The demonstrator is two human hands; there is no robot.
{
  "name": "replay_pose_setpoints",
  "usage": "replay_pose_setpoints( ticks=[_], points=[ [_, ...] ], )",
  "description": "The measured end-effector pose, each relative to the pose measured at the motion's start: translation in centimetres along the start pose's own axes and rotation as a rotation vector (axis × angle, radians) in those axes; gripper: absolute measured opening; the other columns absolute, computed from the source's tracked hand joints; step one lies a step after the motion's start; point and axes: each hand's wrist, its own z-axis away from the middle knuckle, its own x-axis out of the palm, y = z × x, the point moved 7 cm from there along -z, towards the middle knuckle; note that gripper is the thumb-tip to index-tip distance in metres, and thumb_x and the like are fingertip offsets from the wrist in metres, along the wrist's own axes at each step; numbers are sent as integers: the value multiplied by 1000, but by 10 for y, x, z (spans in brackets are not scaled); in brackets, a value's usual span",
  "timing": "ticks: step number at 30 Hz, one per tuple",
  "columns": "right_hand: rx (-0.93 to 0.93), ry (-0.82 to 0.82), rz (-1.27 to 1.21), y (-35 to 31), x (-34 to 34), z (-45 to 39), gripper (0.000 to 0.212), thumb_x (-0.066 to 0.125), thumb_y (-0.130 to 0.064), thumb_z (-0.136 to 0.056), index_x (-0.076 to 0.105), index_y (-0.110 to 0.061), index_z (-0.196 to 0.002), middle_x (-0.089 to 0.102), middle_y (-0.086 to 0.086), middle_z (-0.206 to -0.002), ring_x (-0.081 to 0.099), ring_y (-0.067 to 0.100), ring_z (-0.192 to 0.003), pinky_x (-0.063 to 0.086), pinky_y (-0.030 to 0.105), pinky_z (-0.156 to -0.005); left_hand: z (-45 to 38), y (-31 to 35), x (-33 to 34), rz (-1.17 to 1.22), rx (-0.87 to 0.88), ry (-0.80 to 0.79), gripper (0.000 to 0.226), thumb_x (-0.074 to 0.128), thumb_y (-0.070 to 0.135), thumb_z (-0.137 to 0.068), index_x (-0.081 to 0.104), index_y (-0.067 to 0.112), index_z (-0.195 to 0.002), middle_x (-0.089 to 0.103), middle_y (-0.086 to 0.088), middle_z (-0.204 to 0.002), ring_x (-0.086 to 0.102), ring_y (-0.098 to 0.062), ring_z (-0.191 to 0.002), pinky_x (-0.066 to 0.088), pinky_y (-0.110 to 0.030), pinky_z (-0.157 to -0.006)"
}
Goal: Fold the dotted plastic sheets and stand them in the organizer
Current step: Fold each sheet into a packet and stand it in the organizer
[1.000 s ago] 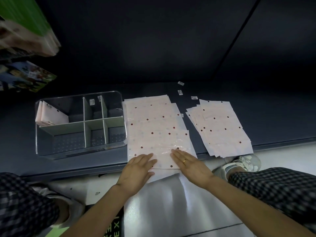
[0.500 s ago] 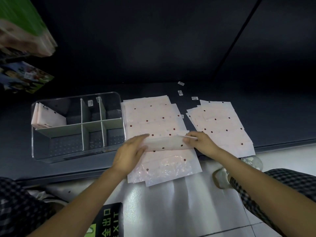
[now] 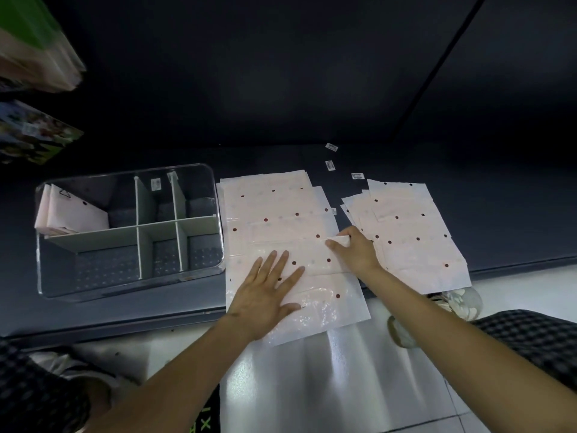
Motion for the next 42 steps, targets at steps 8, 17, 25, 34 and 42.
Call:
replay_pose_setpoints(
  ticks=[8,17,25,34,42],
  points=[
    [-666,-14,252,-59,40,72,42,47,-16,-98,42,-7,-139,39,8,-147,34,21,-136,23,29,-115,-4,-4,7,-42,8,-64,75,-11,73,-76,-18,42,-143,-34,-13,-150,-36,-33,-136,-14,-46,-116],
    [-426,-122,147,-15,41,53,53,33,-32,-102,15,-20,-150,17,-4,-157,15,9,-143,9,16,-111,-5,-6,7,-21,-10,-81,70,-10,74,-75,-23,48,-139,-35,-15,-149,-35,-33,-136,-16,-45,-116],
    [-692,-192,529,8,2,36,54,55,-30,-94,36,-15,-142,39,3,-148,42,21,-132,39,29,-105,-7,-8,3,18,-24,-109,70,0,73,-79,-9,49,-144,-30,-12,-153,-30,-31,-139,-18,-41,-114],
    [-992,-181,858,-17,-8,48,39,55,-6,-86,59,-11,-124,52,10,-138,54,22,-122,48,30,-94,-6,-11,-7,41,-80,-136,59,18,65,-92,11,45,-147,-19,-9,-157,-23,-30,-143,-15,-44,-116],
    [-1414,2,607,-61,0,127,10,78,-24,-71,75,-18,-79,74,-4,-92,70,14,-83,56,25,-71,12,3,-21,148,-136,101,51,44,48,-94,42,24,-139,30,-2,-150,24,-20,-137,19,-31,-111]
  ],
)
